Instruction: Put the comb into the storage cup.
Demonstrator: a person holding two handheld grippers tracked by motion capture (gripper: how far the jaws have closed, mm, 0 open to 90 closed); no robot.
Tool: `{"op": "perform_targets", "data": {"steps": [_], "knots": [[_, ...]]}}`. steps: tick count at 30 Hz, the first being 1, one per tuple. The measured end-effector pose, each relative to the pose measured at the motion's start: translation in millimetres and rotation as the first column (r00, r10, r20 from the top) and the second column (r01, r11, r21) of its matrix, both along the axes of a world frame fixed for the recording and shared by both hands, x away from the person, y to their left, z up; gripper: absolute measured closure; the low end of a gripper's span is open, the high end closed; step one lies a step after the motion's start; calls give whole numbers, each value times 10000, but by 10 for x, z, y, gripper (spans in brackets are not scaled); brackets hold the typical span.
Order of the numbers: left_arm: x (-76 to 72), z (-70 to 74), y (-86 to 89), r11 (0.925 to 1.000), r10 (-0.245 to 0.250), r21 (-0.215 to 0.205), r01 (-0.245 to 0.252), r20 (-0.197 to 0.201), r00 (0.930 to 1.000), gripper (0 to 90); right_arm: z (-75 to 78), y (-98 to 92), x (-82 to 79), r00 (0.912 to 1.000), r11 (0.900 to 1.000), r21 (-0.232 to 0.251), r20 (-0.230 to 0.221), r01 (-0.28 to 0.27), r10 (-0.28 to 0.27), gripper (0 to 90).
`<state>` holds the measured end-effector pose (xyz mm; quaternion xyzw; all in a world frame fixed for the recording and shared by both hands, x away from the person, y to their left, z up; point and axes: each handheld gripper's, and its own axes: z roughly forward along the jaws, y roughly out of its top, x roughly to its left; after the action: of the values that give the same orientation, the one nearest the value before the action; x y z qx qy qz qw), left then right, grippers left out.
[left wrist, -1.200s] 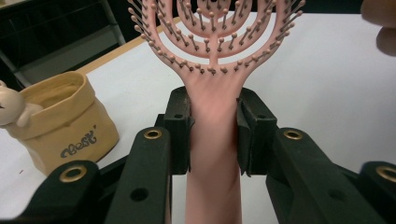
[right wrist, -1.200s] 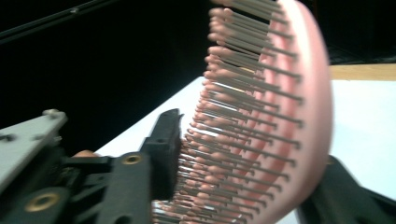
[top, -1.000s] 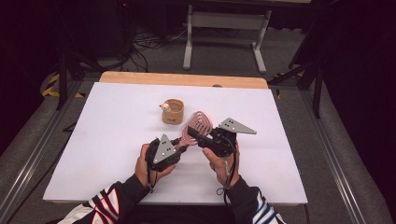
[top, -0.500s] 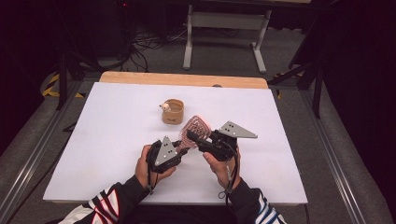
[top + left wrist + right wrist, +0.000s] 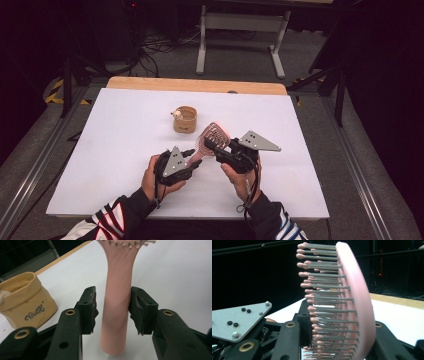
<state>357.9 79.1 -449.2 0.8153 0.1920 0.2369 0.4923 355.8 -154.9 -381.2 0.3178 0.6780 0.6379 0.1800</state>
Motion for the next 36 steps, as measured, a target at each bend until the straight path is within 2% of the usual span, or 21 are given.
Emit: {"op": "perform_targets", "data": {"steps": [4,11,25,36], "knots": [[11,-15,52,10000,-85,3,85,-25,10000,558,14,-14,-15,9998,9999,-88,194,88,-87,631],[34,-7,165,9999,-123,-14,123,-142,9998,459,62,-83,-60,9962,9983,-140,679,564,-553,631],[4,62,395,9994,-226,279,218,256,9994,298,109,-184,-69,9923,9960,-163,897,877,-859,631],[-76,72,601,9983,-493,342,478,435,9978,262,152,-251,-84,9885,9941,-153,1088,1070,-1047,631]]}}
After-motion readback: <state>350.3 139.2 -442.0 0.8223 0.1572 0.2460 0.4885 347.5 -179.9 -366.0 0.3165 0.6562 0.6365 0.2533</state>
